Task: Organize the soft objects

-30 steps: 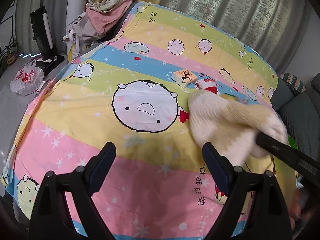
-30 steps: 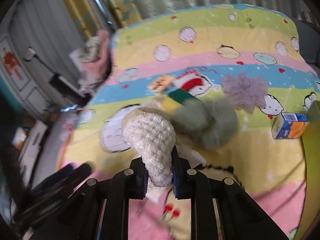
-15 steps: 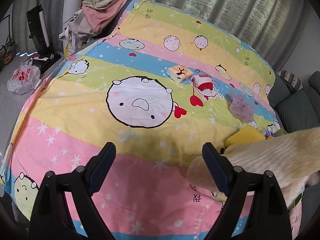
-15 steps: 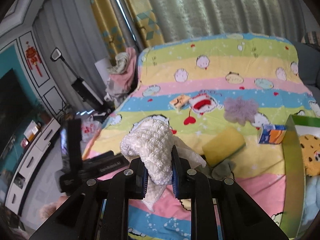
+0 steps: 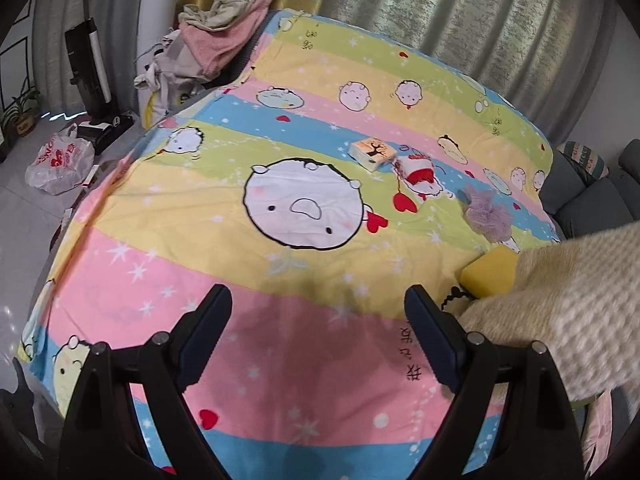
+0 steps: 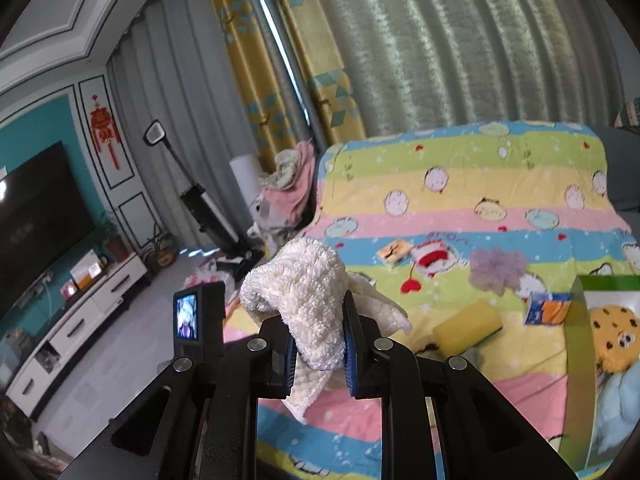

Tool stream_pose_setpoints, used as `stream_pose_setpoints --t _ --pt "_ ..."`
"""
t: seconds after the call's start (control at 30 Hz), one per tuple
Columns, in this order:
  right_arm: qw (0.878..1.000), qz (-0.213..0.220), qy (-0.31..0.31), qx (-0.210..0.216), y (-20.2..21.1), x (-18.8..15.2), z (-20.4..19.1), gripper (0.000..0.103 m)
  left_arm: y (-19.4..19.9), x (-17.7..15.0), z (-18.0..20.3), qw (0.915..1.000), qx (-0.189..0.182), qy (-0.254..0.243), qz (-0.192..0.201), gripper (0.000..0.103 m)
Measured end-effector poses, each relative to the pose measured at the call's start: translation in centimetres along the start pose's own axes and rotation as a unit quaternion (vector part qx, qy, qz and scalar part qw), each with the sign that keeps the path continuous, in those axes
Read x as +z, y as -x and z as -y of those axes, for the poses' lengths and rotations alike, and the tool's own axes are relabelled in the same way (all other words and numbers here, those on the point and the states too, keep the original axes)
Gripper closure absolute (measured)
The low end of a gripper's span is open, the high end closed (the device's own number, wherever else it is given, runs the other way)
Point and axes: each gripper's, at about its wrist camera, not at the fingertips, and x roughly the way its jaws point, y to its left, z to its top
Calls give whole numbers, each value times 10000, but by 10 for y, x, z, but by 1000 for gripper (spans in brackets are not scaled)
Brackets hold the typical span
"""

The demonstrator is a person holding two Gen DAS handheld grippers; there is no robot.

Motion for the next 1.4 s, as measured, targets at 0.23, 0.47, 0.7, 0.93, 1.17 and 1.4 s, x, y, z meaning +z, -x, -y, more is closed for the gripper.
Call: stream_pose_setpoints --t 0.23,0.47,0.7,0.93,1.17,1.4 --pt "9972 -611 27 424 -21 -13 -11 83 3 -3 -15 9999 -74 95 -84 15" --pt "9811 -1883 -335 303 -116 -55 7 83 -3 -10 -28 9994 -35 132 -320 15" --pt "9558 -2875 -467 -410 -187 -103 30 56 -13 -28 -24 9978 -131 -17 -647 15" --pt "9677 -2370 -620 -604 -154 -88 49 27 -18 -39 -13 9962 -346 37 -801 15" --pt "9622 -2344 -1360 -280 -151 -85 75 26 -25 -53 10 9951 -387 -172 -892 15" --pt "9492 -2651 -1696 82 -178 -101 80 26 -33 -57 16 9957 -187 -255 -866 19"
